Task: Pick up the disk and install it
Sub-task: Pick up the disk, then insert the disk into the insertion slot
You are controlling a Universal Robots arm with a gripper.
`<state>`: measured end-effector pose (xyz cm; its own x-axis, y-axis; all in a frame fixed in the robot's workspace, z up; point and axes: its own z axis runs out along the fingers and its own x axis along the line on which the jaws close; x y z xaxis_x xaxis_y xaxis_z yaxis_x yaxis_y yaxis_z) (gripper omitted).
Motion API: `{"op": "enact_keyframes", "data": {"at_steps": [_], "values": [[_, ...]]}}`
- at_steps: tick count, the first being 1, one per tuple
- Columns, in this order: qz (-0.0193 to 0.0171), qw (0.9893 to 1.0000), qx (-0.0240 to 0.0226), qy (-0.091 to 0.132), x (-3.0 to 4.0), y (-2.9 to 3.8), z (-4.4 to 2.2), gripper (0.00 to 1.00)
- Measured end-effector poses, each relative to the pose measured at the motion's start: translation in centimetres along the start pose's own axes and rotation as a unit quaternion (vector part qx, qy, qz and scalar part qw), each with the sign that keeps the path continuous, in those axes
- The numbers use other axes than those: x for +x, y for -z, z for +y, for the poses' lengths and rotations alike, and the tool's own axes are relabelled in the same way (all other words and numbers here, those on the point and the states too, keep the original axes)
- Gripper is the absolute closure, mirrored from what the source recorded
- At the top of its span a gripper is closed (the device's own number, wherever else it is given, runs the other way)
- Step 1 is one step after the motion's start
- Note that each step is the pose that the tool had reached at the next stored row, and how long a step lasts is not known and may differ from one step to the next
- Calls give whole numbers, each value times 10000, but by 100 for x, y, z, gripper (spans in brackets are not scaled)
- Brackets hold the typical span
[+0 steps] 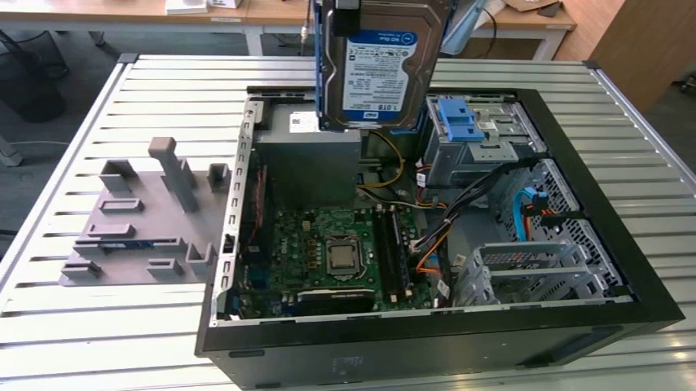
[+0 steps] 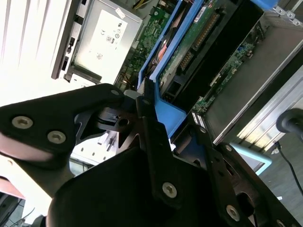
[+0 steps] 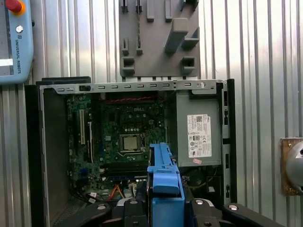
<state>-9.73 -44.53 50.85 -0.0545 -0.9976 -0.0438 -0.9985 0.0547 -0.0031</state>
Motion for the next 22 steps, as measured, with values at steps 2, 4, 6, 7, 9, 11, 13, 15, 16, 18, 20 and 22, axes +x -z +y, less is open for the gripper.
{"op": "enact_keyframes", "data": {"at_steps": [2, 4, 6, 7, 9, 11, 13, 15, 16, 18, 20, 22], "values": [[0, 10000, 0, 0, 1, 0, -3, 64], [0, 10000, 0, -1, 1, 0, -3, 64], [1, 10000, -1, 0, 2, 0, -4, 64], [0, 10000, 0, 0, 2, 0, -6, 64], [0, 10000, 0, 0, 1, 0, -8, 64], [0, 10000, 0, 0, 1, 0, -8, 64], [0, 10000, 0, 0, 1, 0, -8, 64], [0, 10000, 0, 0, 1, 0, -8, 64], [0, 10000, 0, 0, 2, 0, -8, 64], [0, 10000, -1, 0, 1, 0, -8, 64], [0, 10000, 0, 0, 2, 0, -9, 64], [1, 10000, 0, 1, 10, 1, -10, 64]]}}
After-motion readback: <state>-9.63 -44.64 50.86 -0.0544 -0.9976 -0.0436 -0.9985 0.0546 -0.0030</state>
